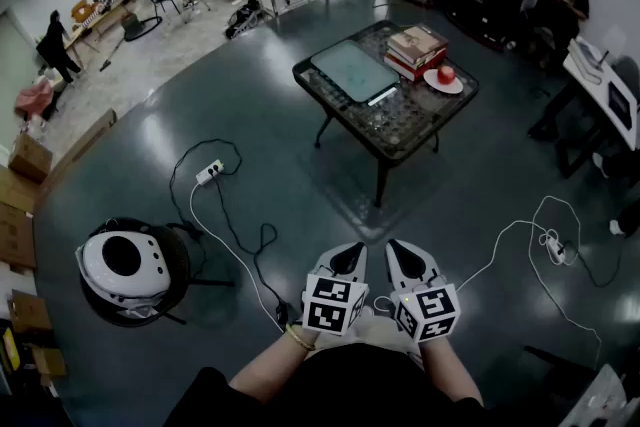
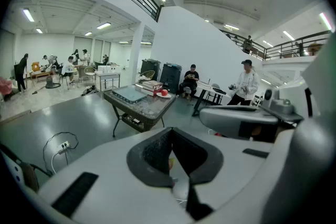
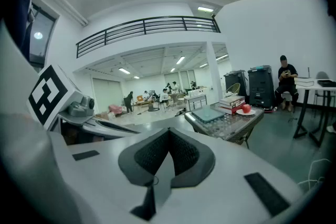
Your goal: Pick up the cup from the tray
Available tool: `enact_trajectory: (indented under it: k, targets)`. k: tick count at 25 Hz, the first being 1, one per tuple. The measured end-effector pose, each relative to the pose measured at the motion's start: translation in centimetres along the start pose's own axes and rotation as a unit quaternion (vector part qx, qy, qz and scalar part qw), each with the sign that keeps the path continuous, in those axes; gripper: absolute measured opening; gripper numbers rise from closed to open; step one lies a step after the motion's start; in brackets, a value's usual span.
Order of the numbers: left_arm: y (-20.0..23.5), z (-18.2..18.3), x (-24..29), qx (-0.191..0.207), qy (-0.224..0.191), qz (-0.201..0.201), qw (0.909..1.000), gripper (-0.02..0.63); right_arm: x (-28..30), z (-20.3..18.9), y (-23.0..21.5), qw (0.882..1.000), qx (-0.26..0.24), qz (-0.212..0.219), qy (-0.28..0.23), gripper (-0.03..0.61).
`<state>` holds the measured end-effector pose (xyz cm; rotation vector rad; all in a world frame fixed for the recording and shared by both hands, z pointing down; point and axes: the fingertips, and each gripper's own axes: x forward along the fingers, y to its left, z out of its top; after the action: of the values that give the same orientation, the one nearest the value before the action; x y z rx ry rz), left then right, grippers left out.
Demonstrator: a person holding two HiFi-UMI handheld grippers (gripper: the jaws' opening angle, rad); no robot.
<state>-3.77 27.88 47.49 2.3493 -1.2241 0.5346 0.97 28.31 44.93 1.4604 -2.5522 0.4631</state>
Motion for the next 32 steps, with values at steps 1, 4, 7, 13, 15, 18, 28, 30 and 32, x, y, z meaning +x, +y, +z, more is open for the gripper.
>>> enact_trajectory:
  k: [1,4,7,13,15,18,28,30,32]
  targets:
    - [0.0,0.0,-0.1,0.001,-0.001,0.002,1.0000,0.009,0.0,0.0,0.3,1.000,-0.001,0.002,0.000,0.009]
    - [-0.2,0.0,-0.3,0.003,-0.005,0.007,1.0000,0.009,-0.3,-0.2,0.7,1.000,-0.005,0.009,0.002,0.009]
    - [-0.5,0.1,-0.2,-0.001,-0.010,0.009,0.9999,0.009,-0.6,-0.3,0.6,1.000,-0.011,0.013,0.003,0.009]
    - [-0.5,0.3,0.3,-0.005,-0.012,0.013,0.9998,0.009,-0.5,-0.6,0.5,0.999,-0.021,0.022,0.010,0.009]
    - [-0.5,0.4,0.4,-0.006,-0.013,0.015,0.9998,0.009,-0.5,-0.5,0.4,0.999,-0.025,0.024,0.011,0.009]
    - [-0.6,0.6,0.5,-0.005,-0.014,0.016,0.9998,0.009,-0.5,-0.3,0.3,0.999,-0.021,0.025,0.008,0.009]
    - [-0.6,0.6,1.0,-0.004,-0.011,0.021,0.9997,0.009,-0.7,-0.6,-0.1,0.999,-0.017,0.029,0.007,0.009]
    - [-0.8,0.6,0.9,-0.003,-0.011,0.020,0.9997,0.009,-0.8,-0.6,-0.2,0.999,-0.017,0.028,0.007,0.009]
    - [-0.9,0.5,0.7,-0.004,-0.012,0.019,0.9997,0.009,-0.9,-0.6,-0.1,0.999,-0.017,0.028,0.006,0.009]
